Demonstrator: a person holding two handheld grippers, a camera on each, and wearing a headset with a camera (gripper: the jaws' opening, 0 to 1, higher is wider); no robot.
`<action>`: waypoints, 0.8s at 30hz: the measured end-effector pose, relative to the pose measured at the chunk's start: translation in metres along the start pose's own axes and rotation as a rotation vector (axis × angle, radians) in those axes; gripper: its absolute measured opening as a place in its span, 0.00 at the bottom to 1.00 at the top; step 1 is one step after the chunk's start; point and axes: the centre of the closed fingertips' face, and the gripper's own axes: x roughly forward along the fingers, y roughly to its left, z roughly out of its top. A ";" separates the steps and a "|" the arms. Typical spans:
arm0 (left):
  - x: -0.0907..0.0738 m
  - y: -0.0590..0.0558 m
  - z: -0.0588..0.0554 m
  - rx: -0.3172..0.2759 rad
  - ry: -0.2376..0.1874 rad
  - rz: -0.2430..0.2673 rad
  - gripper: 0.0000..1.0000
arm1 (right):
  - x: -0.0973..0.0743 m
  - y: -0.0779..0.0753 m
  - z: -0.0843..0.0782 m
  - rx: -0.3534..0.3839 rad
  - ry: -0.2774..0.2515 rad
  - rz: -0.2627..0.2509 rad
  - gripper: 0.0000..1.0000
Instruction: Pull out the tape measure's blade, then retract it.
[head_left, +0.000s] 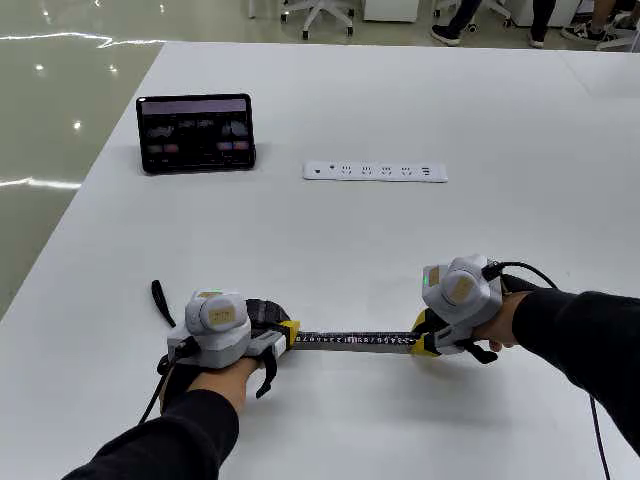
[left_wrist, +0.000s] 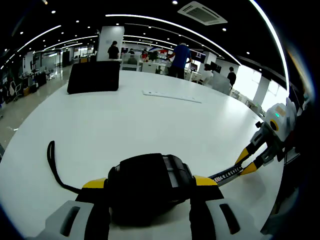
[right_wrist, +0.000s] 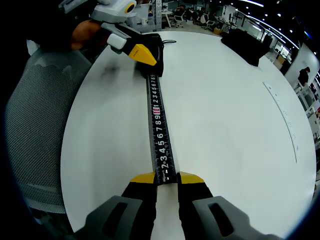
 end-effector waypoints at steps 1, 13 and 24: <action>0.000 0.000 0.000 0.000 0.000 0.000 0.60 | 0.000 0.000 0.001 0.000 -0.001 0.000 0.11; 0.000 0.000 0.001 -0.001 0.001 0.000 0.60 | 0.005 0.001 0.010 0.022 -0.018 -0.005 0.11; 0.000 -0.001 0.001 -0.003 0.003 -0.002 0.60 | 0.008 0.002 0.017 0.027 -0.033 -0.012 0.11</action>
